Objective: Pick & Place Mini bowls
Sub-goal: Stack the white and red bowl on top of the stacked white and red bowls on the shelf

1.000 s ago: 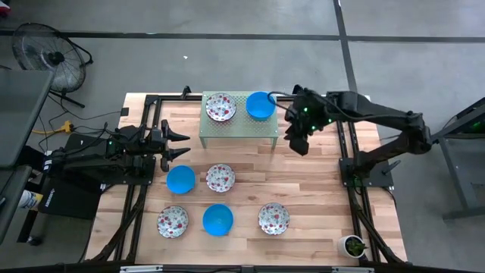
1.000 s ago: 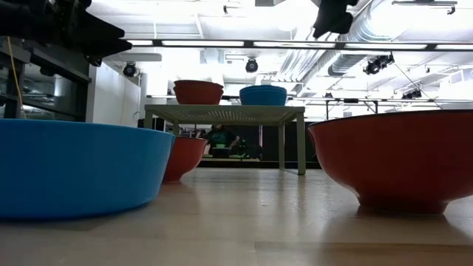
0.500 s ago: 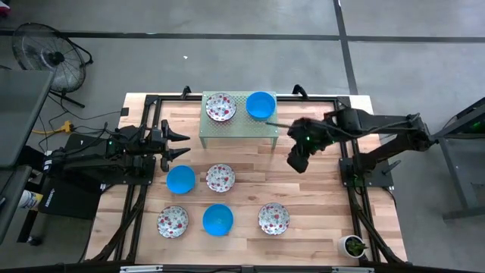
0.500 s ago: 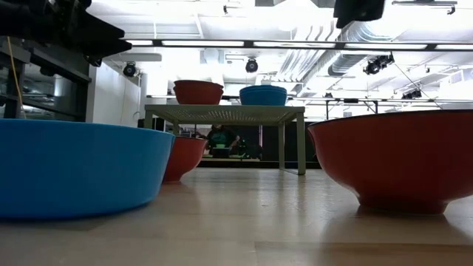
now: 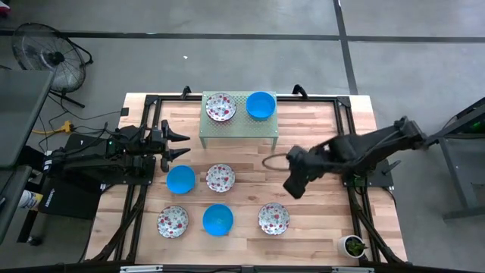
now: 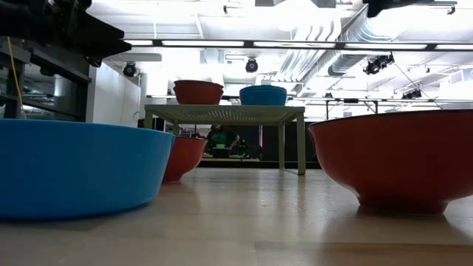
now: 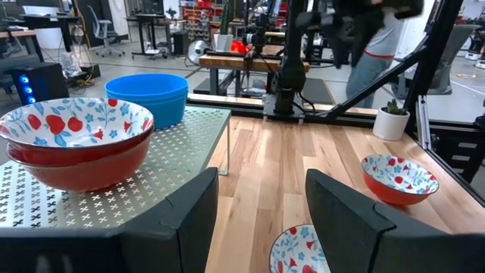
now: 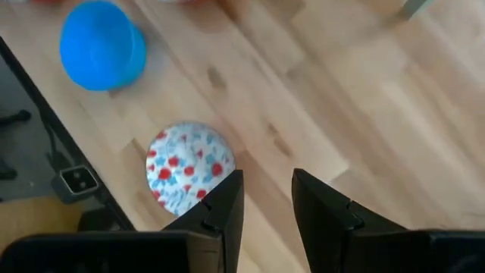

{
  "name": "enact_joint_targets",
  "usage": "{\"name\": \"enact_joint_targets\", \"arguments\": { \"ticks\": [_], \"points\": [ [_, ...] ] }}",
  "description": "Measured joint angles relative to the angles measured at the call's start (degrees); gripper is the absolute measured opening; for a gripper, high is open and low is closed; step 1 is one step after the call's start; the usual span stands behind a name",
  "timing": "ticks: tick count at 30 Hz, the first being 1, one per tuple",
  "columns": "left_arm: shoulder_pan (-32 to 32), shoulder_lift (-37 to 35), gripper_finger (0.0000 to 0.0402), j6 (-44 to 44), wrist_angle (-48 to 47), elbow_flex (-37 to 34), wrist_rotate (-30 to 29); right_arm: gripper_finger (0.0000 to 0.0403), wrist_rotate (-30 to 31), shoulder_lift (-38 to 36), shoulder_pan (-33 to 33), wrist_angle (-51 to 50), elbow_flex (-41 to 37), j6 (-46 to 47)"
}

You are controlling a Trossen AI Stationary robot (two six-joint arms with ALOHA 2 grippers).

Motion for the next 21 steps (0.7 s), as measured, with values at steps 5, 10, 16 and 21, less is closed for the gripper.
{"name": "enact_joint_targets", "arguments": {
  "ticks": [5, 10, 16, 21],
  "points": [
    [0.0, 0.01, 0.0195, 0.0, 0.01, 0.0, 1.34, 0.0101, 0.18, 4.54, 3.52, 0.0, 0.0, 6.66],
    [0.0, 0.0, 0.0195, 0.0, -0.03, 0.0, 3.23, 0.0101, -1.68, 8.84, 5.22, 0.02, -0.02, 15.22],
    [0.0, 0.02, 0.0195, 0.0, -0.1, 0.0, 4.78, 0.0101, -3.22, 12.76, 8.06, 0.04, -0.02, 26.57],
    [0.0, 0.0, 0.0195, 0.0, -1.25, 0.0, 4.77, 0.0101, -1.26, 14.29, 11.28, 0.23, -0.04, 33.14]
  ]
}}
